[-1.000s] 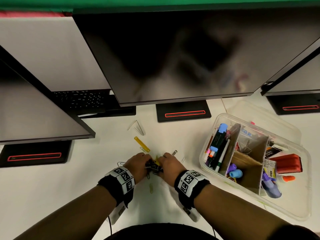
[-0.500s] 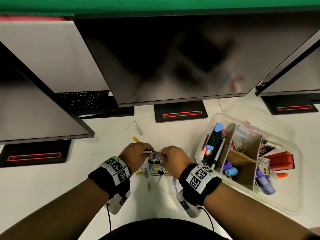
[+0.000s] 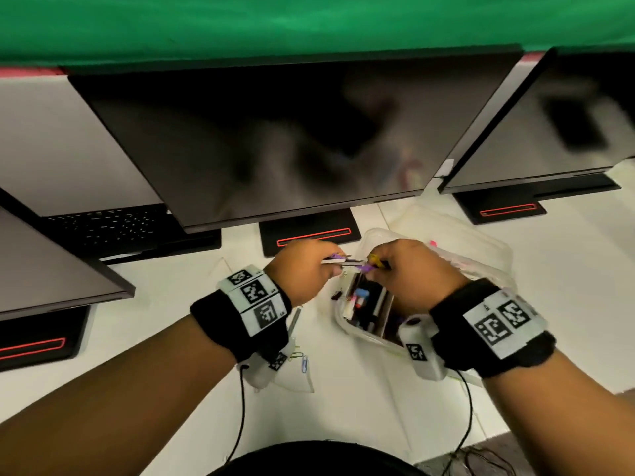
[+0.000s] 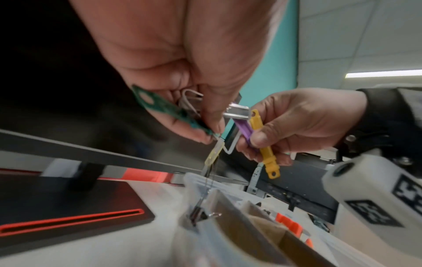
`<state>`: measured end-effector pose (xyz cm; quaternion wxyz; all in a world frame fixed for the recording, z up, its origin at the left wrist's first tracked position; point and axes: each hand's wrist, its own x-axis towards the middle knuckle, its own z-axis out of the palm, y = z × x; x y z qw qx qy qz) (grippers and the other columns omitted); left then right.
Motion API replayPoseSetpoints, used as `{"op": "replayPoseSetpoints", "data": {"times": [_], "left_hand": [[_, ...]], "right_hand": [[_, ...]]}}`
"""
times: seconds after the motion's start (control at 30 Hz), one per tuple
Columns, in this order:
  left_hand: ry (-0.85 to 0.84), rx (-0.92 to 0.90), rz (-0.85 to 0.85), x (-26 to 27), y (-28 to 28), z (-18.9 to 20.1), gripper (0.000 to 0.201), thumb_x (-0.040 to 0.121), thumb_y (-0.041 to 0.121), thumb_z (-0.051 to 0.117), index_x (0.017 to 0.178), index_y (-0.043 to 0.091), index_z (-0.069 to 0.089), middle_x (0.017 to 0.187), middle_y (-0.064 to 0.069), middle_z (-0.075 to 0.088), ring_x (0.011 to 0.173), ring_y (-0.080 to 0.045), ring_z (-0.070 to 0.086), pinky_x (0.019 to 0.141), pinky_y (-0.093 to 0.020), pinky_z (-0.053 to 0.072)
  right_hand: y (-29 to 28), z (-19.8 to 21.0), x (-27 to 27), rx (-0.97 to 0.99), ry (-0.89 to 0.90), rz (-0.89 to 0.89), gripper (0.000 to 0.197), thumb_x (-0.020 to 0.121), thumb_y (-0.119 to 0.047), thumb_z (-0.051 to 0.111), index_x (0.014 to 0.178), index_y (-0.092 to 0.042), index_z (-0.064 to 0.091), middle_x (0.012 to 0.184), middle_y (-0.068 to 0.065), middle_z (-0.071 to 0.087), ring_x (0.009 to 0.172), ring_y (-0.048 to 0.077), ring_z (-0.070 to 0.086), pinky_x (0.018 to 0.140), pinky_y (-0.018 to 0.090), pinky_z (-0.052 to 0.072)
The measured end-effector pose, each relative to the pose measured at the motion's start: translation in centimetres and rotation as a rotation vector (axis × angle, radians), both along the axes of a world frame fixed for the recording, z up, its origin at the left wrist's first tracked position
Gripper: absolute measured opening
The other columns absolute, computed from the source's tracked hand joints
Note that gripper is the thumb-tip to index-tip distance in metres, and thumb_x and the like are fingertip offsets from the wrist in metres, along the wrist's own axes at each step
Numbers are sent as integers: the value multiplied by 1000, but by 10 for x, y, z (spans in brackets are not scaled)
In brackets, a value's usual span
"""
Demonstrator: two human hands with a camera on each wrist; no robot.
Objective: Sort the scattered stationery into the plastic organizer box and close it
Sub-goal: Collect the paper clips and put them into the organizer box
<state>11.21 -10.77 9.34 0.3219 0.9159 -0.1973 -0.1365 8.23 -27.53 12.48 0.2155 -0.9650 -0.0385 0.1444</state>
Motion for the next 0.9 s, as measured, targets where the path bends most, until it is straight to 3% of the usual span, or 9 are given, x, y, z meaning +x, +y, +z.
{"op": "replayPoseSetpoints", "data": {"times": [0.13, 0.23, 0.43, 0.5, 0.57, 0.7, 0.77, 0.83, 0.9], "left_hand": [[-25, -14, -36, 5, -50, 8, 26, 88, 22, 58, 114, 20, 64, 110, -7, 67, 102, -25, 60, 80, -26, 42], [3, -31, -56, 11, -79, 7, 27, 88, 22, 58, 114, 21, 64, 114, -6, 67, 105, -26, 60, 85, -30, 46], [40, -47, -54, 19, -116, -3, 23, 88, 20, 59, 109, 17, 66, 109, -8, 68, 100, -26, 61, 83, -30, 46], [57, -20, -53, 20, -126, -16, 23, 87, 21, 60, 107, 14, 67, 109, -9, 68, 101, -26, 61, 84, -31, 46], [83, 6, -47, 21, -132, -30, 24, 85, 21, 62, 107, 11, 67, 110, -9, 68, 104, -26, 61, 88, -32, 46], [154, -7, -12, 21, -140, -43, 33, 85, 21, 64, 116, 11, 61, 119, -7, 64, 109, -24, 59, 92, -30, 45], [220, -32, -17, 22, -142, -48, 43, 84, 19, 64, 126, 15, 55, 129, -4, 59, 117, -21, 56, 100, -31, 45], [275, -55, -50, 23, -142, -51, 47, 85, 12, 62, 130, 19, 51, 135, -5, 55, 123, -21, 53, 104, -34, 44], [294, -109, -55, 23, -140, -52, 48, 85, 0, 55, 128, 19, 52, 136, -7, 54, 124, -21, 52, 104, -36, 45]], "right_hand": [[-47, 14, -4, -29, -13, -79, 18, 89, -18, 59, 72, -22, 63, 62, -6, 52, 57, 6, 45, 52, 20, 33], [-71, 15, -5, -77, -23, -124, 19, 89, -19, 60, 70, -23, 58, 59, -11, 47, 55, 1, 40, 50, 17, 29], [-99, 1, -2, -74, 1, -240, 26, 89, -18, 60, 65, -22, 52, 59, -8, 44, 57, 6, 41, 50, 18, 27], [-103, -12, -1, -54, 52, -274, 24, 87, -17, 62, 65, -19, 54, 64, -2, 50, 65, 17, 48, 56, 22, 35], [-103, -27, 2, 31, 62, -344, 3, 84, -14, 65, 84, -11, 67, 79, 5, 60, 76, 21, 54, 69, 28, 46], [-102, -49, 7, 147, 63, -438, 26, 80, -11, 68, 105, -4, 65, 97, 14, 68, 84, 25, 60, 77, 32, 49], [-102, -53, 10, 183, 59, -482, 36, 80, -3, 64, 115, -4, 62, 111, 16, 67, 96, 28, 63, 87, 35, 51], [-105, -56, 12, 158, 61, -504, 40, 81, 1, 60, 120, -4, 60, 120, 14, 63, 108, 28, 60, 97, 35, 48], [-107, -59, 13, 118, 62, -491, 40, 81, 3, 57, 119, -6, 62, 122, 11, 63, 112, 26, 59, 98, 33, 47]]}}
